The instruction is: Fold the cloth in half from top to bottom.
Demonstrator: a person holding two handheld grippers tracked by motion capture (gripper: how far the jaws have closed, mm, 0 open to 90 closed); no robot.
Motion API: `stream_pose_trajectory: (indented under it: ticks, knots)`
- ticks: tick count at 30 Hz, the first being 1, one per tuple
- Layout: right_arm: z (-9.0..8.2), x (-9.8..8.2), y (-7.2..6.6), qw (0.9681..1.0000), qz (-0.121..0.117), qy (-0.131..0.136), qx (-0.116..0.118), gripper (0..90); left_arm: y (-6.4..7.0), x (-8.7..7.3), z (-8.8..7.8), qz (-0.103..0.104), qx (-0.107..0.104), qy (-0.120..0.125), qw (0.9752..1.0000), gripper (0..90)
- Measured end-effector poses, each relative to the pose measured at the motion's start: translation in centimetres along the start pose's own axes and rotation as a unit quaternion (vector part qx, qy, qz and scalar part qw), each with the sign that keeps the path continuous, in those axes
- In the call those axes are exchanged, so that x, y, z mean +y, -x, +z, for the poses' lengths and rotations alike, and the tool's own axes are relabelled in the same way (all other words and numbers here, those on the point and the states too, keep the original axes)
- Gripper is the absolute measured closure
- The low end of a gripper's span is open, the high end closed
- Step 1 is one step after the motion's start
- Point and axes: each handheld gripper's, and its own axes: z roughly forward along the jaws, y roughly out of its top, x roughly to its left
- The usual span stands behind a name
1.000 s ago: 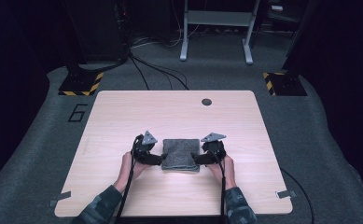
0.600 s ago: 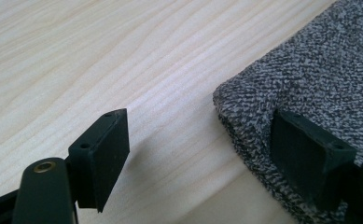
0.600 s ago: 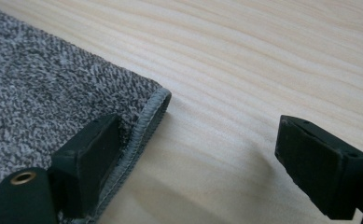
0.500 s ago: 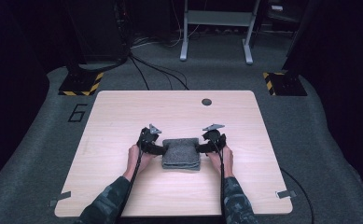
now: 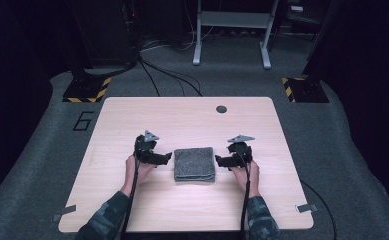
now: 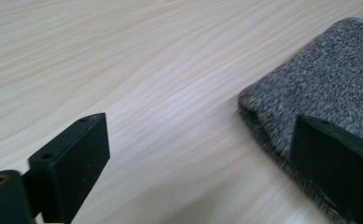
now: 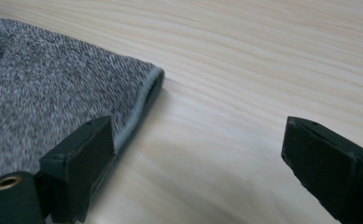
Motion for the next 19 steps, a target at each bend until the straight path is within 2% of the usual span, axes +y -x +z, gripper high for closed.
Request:
stream_pose_trajectory:
  ticks: [3, 7, 10, 15, 17, 18, 19]
  knots:
    - [-1.8, -1.3, 0.9, 0.9998, 0.003, 0.013, -0.012, 8.3, -1.0, -1.5, -1.3, -0.005, 0.013, -0.005, 0.9999, 0.1]
    - [-3.7, -3.7, 2.0, 0.9988, 0.009, 0.006, -0.047, 6.9, -2.1, -4.1, -3.0, -0.001, 0.03, -0.019, 0.9994, 0.1]
    - [-4.6, -5.5, 2.7, 0.9974, 0.009, -0.005, -0.071, 6.8, -2.8, -5.9, -3.7, -0.014, 0.037, -0.024, 0.9989, 0.0]
    - [-5.6, -8.4, 4.2, 0.9956, 0.024, -0.007, -0.09, 6.7, -3.8, -8.4, -4.9, -0.027, 0.059, -0.032, 0.9973, 0.0]
    - [-5.7, -9.4, 4.7, 0.9956, 0.033, -0.008, -0.088, 5.7, -3.9, -9.3, -5.1, -0.029, 0.067, -0.034, 0.9968, 0.0]
    - [-5.9, -10.0, 5.0, 0.996, 0.04, 0.0, -0.079, 6.2, -3.9, -9.6, -5.2, -0.027, 0.069, -0.037, 0.9966, 0.0]
    - [-6.1, -10.3, 5.1, 0.9957, 0.041, 0.005, -0.083, 8.1, -4.0, -10.0, -5.3, -0.029, 0.064, -0.032, 0.997, 0.0]
